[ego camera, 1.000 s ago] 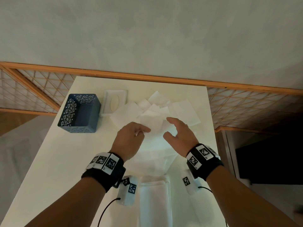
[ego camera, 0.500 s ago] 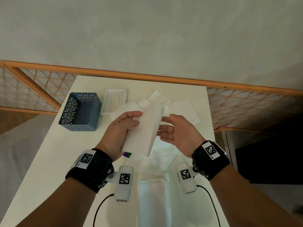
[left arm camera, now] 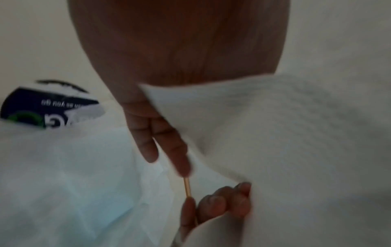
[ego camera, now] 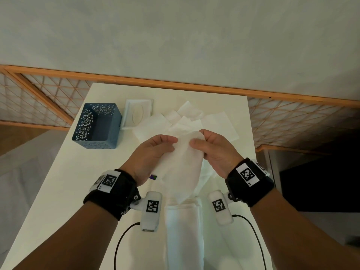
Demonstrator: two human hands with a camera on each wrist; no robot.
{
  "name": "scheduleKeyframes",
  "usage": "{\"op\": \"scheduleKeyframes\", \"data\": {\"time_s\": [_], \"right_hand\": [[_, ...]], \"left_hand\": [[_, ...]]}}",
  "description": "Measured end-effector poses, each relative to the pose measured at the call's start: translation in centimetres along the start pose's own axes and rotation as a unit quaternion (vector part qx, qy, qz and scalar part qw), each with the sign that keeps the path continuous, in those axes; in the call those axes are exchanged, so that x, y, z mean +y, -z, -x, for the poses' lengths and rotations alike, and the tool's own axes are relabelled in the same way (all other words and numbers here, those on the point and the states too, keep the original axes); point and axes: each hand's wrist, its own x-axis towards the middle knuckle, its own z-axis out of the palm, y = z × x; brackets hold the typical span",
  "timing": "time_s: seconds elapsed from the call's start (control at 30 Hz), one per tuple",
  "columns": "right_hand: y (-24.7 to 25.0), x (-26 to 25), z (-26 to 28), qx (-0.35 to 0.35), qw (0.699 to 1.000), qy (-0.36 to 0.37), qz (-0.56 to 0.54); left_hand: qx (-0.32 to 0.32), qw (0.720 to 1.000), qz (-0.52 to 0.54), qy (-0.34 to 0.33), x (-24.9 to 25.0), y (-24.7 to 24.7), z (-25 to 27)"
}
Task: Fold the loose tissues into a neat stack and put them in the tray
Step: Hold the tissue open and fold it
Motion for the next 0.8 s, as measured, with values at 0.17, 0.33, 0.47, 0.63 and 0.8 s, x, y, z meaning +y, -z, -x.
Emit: {"op": "scheduleKeyframes", "data": {"time_s": [0.17, 0.33, 0.47, 0.63, 0.8], "right_hand": [[0.1, 0.8, 0.4, 0.048, 0.999, -0.004, 0.025], [-0.3, 1.4, 1.2, 0.034, 0.999, -0.024, 0.013], [-0.7, 1.5, 1.7, 0.012, 0.999, -0.033, 0.025], [-0.6, 1.0, 2.3, -0.004, 0.999, -0.022, 0.023], [0.2, 1.8, 2.0, 0.026, 0.999, -0.021, 0.001]], "left_hand": [[0.077, 0.969, -0.213, -0.103, -0.3, 0.5, 1.2], [0.004, 0.943, -0.297, -0.146, -1.5, -0.3, 3.2], [0.014, 0.91, -0.373, -0.182, -3.2, -1.0, 3.5], [0.046, 0.913, -0.35, -0.207, -3.9, -1.6, 3.7], [0.056, 0.958, -0.239, -0.15, -4.1, -1.7, 4.3]]}}
